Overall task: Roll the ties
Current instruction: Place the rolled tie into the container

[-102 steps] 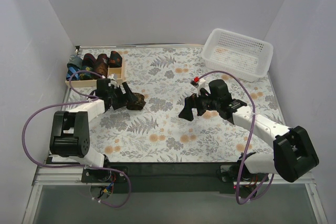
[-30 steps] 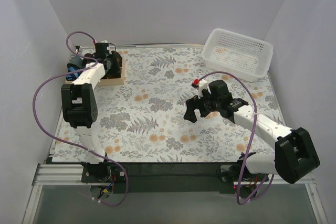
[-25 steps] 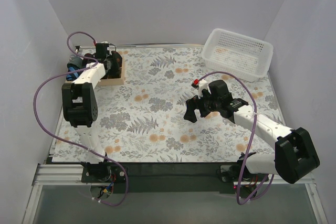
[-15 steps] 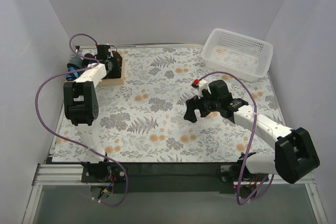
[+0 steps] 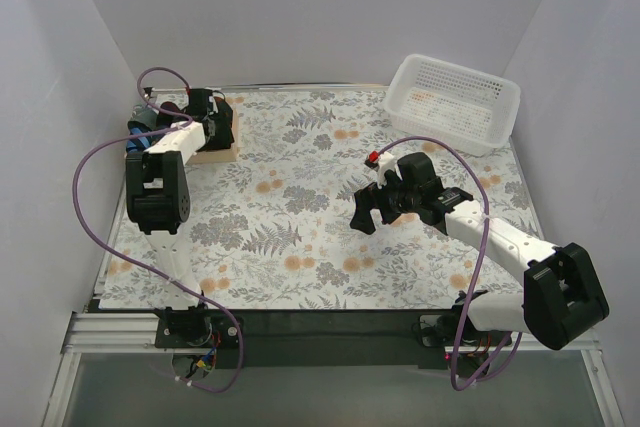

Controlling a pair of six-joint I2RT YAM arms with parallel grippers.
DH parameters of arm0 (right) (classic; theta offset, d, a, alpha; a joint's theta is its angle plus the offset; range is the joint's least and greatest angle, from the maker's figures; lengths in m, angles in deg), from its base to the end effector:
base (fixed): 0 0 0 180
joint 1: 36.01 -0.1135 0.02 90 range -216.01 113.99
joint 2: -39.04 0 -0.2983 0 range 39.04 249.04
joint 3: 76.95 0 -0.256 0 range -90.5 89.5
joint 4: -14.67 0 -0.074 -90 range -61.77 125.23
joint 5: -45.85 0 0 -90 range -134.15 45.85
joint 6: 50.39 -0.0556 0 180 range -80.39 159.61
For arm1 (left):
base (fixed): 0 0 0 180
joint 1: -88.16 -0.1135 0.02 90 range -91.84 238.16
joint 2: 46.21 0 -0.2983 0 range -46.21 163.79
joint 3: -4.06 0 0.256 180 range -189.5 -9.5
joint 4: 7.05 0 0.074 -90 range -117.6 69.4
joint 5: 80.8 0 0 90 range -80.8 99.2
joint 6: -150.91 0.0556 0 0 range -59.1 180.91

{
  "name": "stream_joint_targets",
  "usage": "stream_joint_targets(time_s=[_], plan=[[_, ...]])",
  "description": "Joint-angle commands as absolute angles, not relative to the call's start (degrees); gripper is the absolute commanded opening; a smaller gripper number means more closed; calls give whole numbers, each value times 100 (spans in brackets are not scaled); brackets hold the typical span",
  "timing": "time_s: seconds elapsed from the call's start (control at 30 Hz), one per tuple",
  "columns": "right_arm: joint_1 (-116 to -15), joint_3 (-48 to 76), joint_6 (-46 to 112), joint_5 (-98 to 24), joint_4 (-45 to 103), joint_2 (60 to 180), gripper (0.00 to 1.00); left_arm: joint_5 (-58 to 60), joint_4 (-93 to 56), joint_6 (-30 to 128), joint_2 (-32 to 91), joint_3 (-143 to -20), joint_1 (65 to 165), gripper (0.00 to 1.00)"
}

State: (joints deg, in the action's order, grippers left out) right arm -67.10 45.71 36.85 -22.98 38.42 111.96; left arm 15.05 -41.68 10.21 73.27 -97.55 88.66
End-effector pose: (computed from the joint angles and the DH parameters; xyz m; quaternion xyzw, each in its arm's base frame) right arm 0.2263 0.1599 0.2501 -0.2936 0.8422 0.2813 0.3541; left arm 0.4892 0.0014 0.1920 -0.4160 0.8494 -0.0951 0.3104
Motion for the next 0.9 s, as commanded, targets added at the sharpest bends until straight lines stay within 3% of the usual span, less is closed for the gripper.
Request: stream_joint_targets(time_s=[0.0, 0.3, 0.87], plan=[[-6686, 4406, 3733, -2200, 3789, 11207, 96, 1667, -4301, 1133, 7104, -9906, 8851, 54], [-6686, 4371, 3715, -2147, 3789, 11216, 96, 1694, -4626, 1212, 6849, -10151, 8860, 64], [-6677, 4335, 3689, -2121, 3781, 11190, 96, 1720, -4837, 1178, 6664, -10257, 8860, 65]])
